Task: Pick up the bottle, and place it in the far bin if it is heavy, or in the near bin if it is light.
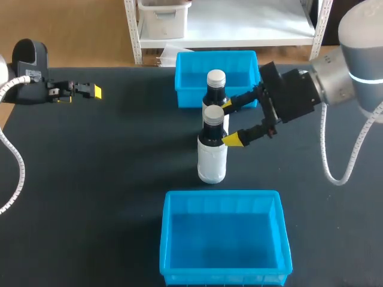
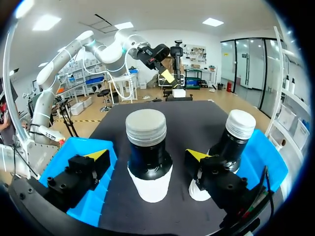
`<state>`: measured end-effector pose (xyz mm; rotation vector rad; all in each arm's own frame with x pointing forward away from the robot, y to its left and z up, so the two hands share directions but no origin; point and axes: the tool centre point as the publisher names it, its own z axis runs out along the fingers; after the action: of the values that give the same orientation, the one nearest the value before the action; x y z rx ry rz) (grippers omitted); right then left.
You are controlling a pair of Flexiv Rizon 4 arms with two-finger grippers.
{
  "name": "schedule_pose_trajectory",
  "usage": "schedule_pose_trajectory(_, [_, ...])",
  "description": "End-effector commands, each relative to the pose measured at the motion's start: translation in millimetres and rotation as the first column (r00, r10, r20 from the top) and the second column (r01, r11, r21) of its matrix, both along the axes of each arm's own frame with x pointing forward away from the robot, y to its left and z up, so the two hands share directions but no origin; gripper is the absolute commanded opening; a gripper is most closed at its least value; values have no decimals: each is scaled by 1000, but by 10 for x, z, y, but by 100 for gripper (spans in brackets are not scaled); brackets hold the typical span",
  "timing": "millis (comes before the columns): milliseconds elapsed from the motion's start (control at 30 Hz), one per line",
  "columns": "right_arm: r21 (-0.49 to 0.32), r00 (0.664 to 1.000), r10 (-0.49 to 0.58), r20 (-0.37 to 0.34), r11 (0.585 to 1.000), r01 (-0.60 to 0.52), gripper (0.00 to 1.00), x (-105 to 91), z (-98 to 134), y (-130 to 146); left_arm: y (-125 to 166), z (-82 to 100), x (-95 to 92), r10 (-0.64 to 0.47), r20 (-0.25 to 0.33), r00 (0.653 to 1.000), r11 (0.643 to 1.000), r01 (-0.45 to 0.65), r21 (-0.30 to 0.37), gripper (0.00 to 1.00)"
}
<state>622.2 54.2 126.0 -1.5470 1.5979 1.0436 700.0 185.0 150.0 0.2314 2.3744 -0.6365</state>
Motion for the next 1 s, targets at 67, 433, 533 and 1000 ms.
schedule_pose_trajectory(67, [8,1000,-7,2,1000,7,100,-5,-19,102,0,0,0,0,0,1000,1000,0,0,100])
schedule_pose_trajectory(433, [12,1000,5,8,1000,-5,100,-29,-12,252,0,0,0,0,0,1000,1000,0,0,100])
schedule_pose_trajectory(533, [6,1000,-3,7,1000,3,100,-32,-21,267,0,0,0,0,0,1000,1000,0,0,100])
schedule_pose_trajectory(1000, [3,999,-40,3,999,40,89,-24,-52,271,0,0,0,0,0,1000,1000,0,0,100])
